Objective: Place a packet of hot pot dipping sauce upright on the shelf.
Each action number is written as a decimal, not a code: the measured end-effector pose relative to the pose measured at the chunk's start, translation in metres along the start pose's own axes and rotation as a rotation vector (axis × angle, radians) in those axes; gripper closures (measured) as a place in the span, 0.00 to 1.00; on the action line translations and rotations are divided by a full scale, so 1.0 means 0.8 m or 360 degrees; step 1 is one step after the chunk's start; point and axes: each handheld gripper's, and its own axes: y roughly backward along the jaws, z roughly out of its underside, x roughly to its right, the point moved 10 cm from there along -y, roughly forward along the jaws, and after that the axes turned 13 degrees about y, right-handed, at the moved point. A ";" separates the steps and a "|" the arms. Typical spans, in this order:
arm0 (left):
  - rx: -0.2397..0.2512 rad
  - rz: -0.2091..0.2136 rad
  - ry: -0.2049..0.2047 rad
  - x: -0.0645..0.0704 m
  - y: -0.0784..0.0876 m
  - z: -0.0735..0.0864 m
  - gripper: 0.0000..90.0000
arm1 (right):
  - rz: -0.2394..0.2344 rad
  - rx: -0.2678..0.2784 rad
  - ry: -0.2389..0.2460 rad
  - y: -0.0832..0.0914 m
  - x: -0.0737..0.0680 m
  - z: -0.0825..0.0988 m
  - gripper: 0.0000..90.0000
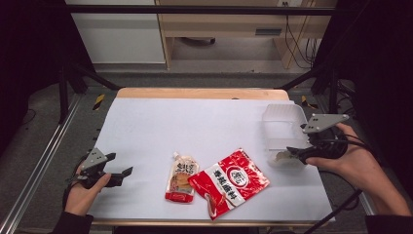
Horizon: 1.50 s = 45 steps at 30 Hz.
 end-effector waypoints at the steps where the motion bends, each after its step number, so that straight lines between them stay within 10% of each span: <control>1: -0.0001 -0.0001 -0.0001 0.000 0.000 0.000 0.14 | -0.0004 0.0011 -0.0001 0.000 -0.004 -0.006 0.22; 16: -0.0025 -0.0025 -0.0028 -0.002 -0.003 0.003 0.13 | 0.0003 0.0194 0.0056 -0.037 -0.075 -0.107 0.16; 45: -0.0039 -0.0037 -0.0039 -0.003 -0.005 0.003 0.13 | -0.0208 0.0214 -0.0128 -0.178 -0.169 -0.190 0.40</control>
